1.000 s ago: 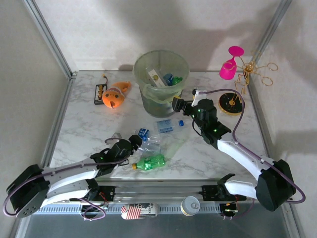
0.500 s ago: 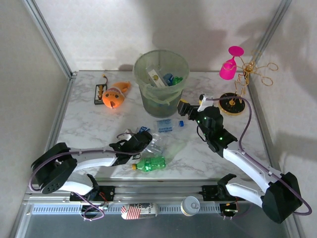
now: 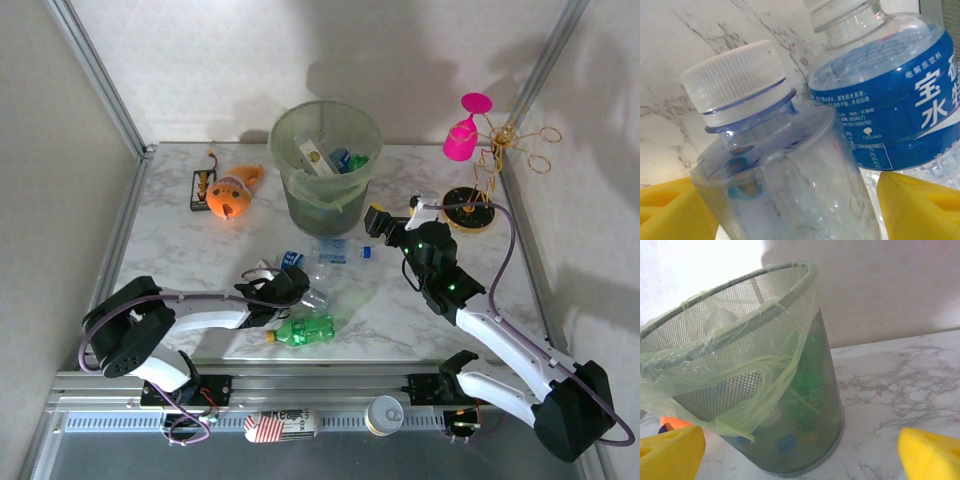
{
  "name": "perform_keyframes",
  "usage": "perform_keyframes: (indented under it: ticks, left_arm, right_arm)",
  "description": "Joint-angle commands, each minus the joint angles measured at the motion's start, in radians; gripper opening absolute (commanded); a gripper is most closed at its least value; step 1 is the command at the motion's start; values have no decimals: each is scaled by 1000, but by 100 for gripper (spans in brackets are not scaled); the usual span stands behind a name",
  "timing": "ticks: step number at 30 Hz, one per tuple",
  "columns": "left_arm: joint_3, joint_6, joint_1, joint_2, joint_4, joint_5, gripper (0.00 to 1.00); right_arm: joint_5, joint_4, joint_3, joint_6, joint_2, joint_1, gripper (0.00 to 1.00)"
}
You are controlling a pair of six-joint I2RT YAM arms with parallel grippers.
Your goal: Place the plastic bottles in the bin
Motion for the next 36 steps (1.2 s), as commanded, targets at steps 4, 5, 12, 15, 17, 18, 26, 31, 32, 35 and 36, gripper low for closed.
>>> perform_keyframes:
  ticks: [4, 5, 12, 15, 17, 18, 26, 31, 32, 35, 36]
  left_arm:
    - [33, -83, 5, 74, 65, -89, 76]
    - [39, -86, 5, 85, 69, -93, 76]
    - [78, -79, 10, 139, 80, -103, 70]
    - [84, -76, 13, 144, 85, -106, 66]
    - [84, -76, 17, 142, 98, -113, 63]
    - [85, -77, 19, 141, 108, -119, 62]
    - [95, -68, 43, 76, 157, -191, 54]
    - [97, -21, 57, -6, 153, -258, 53]
    - [96, -12, 59, -23, 150, -272, 54]
    - [87, 17, 73, -87, 133, -316, 54]
    - [81, 26, 82, -111, 131, -328, 53]
  right_arm:
    - [45, -4, -20, 2, -20, 4, 99]
    - [46, -4, -21, 0, -21, 4, 99]
    - [54, -19, -19, -3, -26, 4, 99]
    - [62, -24, -21, -3, -32, 4, 99]
    - [66, -26, -21, -3, -35, 4, 99]
    - [67, -26, -20, -3, -33, 5, 99]
    - [57, -30, -16, 4, -8, 4, 99]
    - [59, -30, -19, 10, -1, 4, 99]
    - [57, -30, -20, 11, 0, 4, 99]
    - [56, -26, -21, 14, 6, 5, 99]
    - [56, -24, -20, 14, 9, 4, 99]
